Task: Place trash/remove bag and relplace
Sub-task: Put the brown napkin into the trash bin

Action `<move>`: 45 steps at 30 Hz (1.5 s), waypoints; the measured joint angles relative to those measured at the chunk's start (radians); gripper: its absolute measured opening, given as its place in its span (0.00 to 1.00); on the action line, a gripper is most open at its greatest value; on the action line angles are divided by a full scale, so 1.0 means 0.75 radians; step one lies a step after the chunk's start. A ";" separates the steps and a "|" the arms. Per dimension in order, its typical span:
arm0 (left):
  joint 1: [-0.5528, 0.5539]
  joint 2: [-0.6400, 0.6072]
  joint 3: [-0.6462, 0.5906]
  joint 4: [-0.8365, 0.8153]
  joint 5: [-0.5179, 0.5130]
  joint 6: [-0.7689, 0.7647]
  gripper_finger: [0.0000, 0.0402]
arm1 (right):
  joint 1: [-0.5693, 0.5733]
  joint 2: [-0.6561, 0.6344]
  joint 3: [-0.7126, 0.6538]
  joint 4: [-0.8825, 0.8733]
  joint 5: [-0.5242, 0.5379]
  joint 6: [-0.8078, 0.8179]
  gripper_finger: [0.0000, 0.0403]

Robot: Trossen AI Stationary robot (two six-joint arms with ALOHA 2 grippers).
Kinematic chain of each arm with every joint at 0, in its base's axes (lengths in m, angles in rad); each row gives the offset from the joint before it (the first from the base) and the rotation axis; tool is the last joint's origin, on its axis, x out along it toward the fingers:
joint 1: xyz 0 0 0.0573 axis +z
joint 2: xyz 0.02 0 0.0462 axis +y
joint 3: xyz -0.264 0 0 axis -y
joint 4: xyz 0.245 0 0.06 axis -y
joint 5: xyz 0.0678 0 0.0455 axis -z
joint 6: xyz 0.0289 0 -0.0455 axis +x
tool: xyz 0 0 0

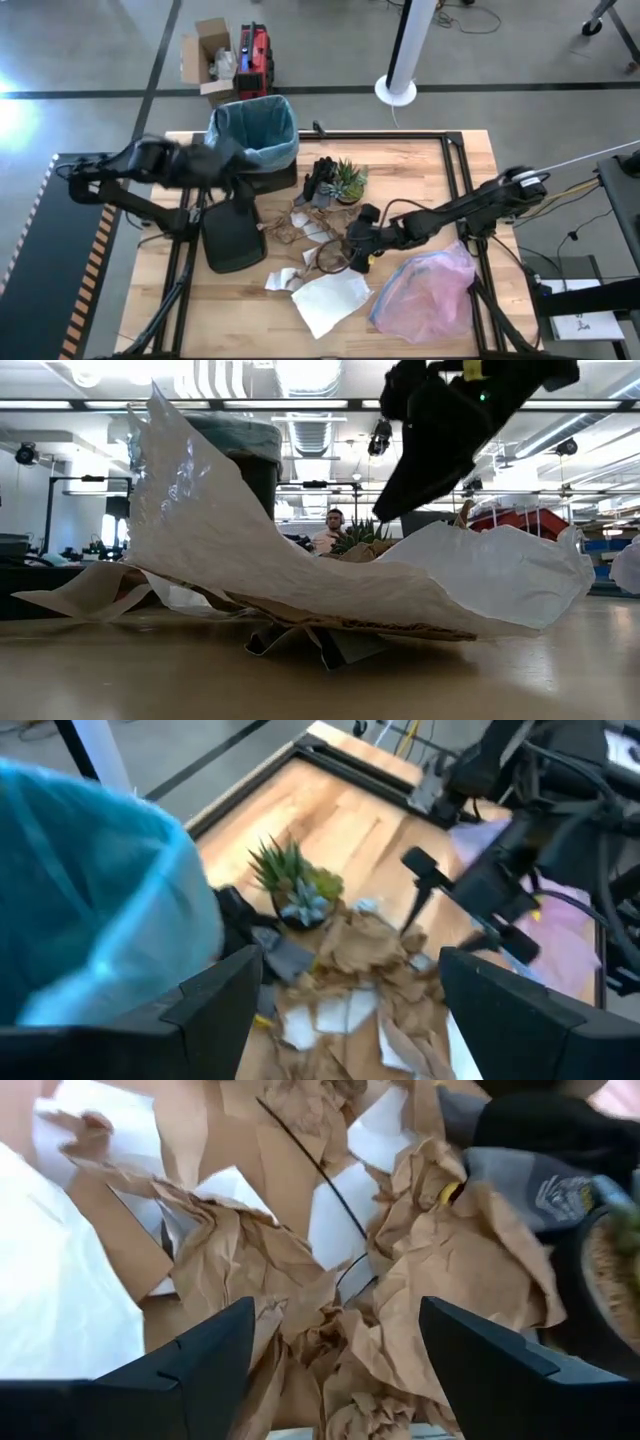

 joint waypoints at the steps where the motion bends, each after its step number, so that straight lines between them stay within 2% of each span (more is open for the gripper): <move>1: -0.061 0.000 -0.025 0.003 -0.047 -0.047 0.71 | 0.000 0.019 0.000 0.011 0.003 0.000 0.66; 7: -0.370 0.023 -0.216 0.090 -0.282 -0.324 0.69 | -0.011 0.105 0.000 0.028 0.022 0.000 0.58; 12: -0.521 0.080 -0.402 0.244 -0.288 -0.683 0.68 | -0.037 0.122 0.000 0.012 0.023 -0.062 0.50; 18: -0.610 0.219 -0.546 0.389 -0.289 -0.930 0.68 | -0.088 0.154 0.000 0.010 0.026 -0.179 0.41; 24: -0.624 0.365 -0.562 0.393 -0.286 -0.960 0.67 | -0.123 0.195 0.000 0.012 0.023 -0.179 0.28; 29: -0.623 0.429 -0.554 0.380 -0.288 -0.907 0.63 | -0.123 0.182 0.004 0.003 0.024 -0.181 0.14; 33: -0.623 0.451 -0.554 0.358 -0.353 -0.897 0.57 | -0.116 0.151 0.041 -0.013 0.017 -0.153 0.03; 45: -0.577 0.407 -0.548 0.309 -0.399 -0.895 0.37 | -0.110 0.024 0.389 -0.351 0.052 -0.151 0.00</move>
